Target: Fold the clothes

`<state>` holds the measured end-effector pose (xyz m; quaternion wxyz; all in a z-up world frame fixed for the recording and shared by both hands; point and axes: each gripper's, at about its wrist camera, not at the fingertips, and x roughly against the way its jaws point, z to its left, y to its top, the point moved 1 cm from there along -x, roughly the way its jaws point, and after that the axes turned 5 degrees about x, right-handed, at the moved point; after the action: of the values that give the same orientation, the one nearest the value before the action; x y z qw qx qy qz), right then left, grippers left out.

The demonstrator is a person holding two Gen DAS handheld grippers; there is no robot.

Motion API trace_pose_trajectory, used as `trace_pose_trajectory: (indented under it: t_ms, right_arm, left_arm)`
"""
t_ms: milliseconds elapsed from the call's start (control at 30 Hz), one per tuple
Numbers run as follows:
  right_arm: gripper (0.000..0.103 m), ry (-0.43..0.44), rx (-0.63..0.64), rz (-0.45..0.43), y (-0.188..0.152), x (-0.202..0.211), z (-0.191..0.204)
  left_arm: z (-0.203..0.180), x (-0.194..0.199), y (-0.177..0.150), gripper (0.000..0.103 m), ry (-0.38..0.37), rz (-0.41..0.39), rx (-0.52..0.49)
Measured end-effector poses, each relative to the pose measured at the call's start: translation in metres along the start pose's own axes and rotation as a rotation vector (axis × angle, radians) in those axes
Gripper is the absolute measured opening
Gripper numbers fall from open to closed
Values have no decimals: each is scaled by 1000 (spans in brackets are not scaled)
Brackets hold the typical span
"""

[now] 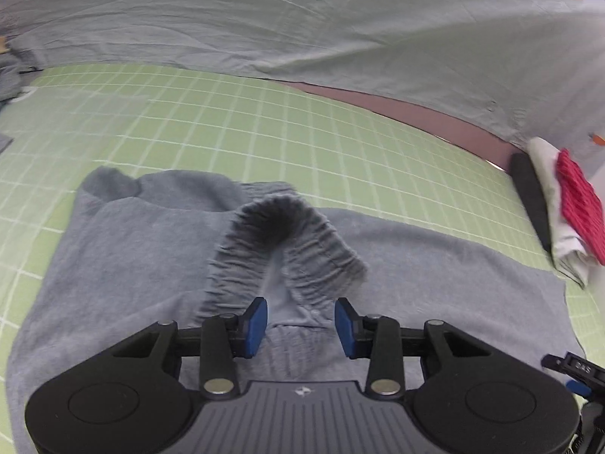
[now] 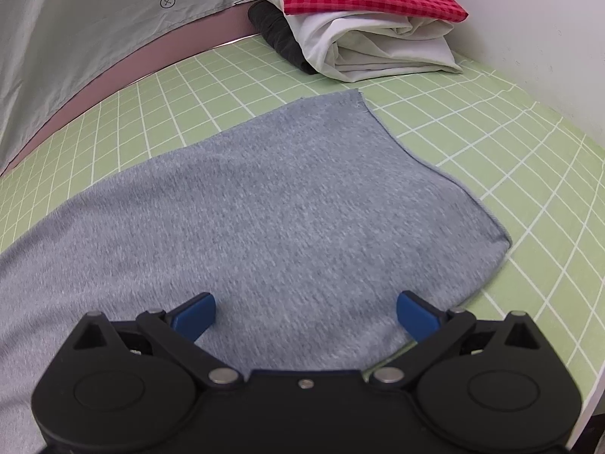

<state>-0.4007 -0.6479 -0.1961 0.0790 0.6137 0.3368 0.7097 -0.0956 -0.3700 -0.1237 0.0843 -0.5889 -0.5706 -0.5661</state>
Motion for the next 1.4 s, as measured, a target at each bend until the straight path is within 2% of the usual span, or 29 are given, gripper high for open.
trace_pose_trajectory:
  t_ms: [133,200,367,433,533,600,767,800,833,900,967,1100,1133,1233,1333,1400]
  right_arm:
    - [103,-4,10,0,-1,0,1]
    - [103,-2,9,-1,-2,0,0]
    - [103,-4,6,-1,-2,0,-1]
    - [103,-13,15,0,-2,-1,2]
    - [103,-26,33,2,-3,-2,5]
    - [103,-30,39,3,-2,-3,6]
    - [103,-22,34,4,-2,-2,4]
    - [103,-21,33,3,-2,-1,4]
    - [103,-19,32,3,-2,-1,4]
    - [103,-18,32,2,-2,-1,3]
    - [103,-19,33,1,-2,-1,4]
    - [103,-19,36,0,-2,-1,3]
    - [103,-18,35,0,-2,0,3]
    - [103,-12,29,-2,-3,0,1]
    - [103,-15,28,-1,-2,0,1]
    - [103,-19,31,0,-2,0,2]
  left_arm:
    - [-19,2,-8,42,-85,14,-49]
    - [-13,10,-8,42,-53,-13,-29]
    - [27,37,4,42,48,-114,123]
    - [41,44,6,42,81,-124,164]
    - [58,39,4,40,99,-78,211]
    - [63,32,-1,40,70,-21,237]
    - [56,24,-9,40,26,2,280]
    - [54,24,-9,38,13,1,283]
    - [50,22,-9,30,-3,2,281]
    - [37,18,-5,22,-65,21,240]
    - [23,13,-4,22,-122,49,201]
    - [2,9,-8,22,-133,66,105]
    - [4,14,-6,26,-135,49,112]
    - [12,30,1,26,-138,-7,139]
    - [36,50,9,26,-80,-104,232]
    - [55,54,12,26,-21,-124,291]
